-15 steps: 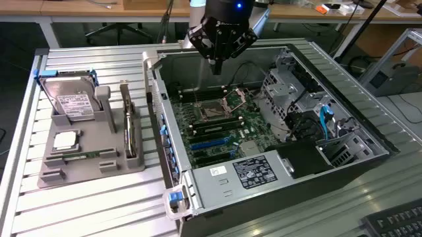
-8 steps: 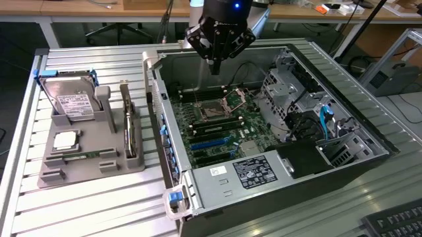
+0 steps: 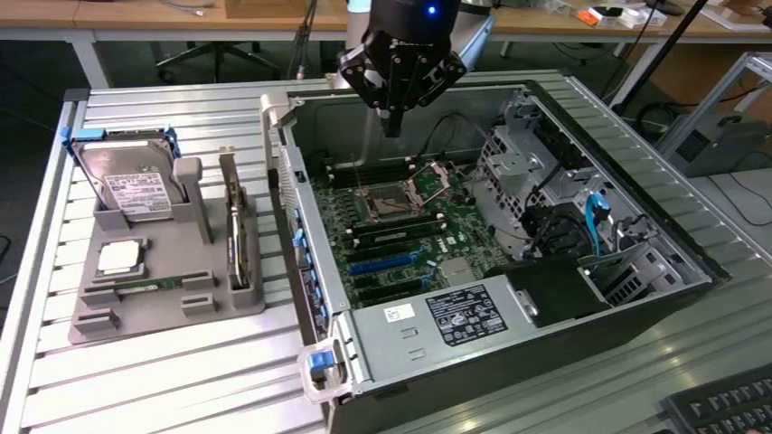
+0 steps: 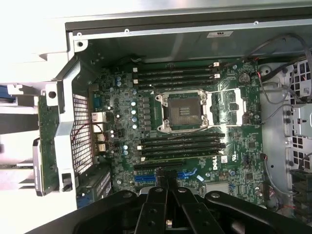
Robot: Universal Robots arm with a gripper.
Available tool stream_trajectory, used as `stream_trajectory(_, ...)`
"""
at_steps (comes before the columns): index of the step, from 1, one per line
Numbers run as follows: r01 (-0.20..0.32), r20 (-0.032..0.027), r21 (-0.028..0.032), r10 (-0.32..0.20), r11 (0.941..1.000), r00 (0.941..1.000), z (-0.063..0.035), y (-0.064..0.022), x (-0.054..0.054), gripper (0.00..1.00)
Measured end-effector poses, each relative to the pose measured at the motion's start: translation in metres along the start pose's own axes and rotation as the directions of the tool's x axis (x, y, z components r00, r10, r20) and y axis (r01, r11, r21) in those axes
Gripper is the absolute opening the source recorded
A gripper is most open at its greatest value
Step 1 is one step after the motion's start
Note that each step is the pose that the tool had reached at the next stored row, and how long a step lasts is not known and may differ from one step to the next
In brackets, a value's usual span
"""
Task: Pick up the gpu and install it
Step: 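Reach for the gpu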
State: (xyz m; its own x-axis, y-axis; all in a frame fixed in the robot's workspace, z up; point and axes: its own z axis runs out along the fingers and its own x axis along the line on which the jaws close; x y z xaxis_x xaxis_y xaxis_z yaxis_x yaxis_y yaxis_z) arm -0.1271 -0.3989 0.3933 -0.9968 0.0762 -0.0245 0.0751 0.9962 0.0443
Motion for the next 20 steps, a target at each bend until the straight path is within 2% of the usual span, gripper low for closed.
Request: stream_trajectory(20, 0.000, 0.0000, 0.0000, 0.000, 1.0000, 1.0000, -0.0001, -0.0005, 0.0065, 0.11)
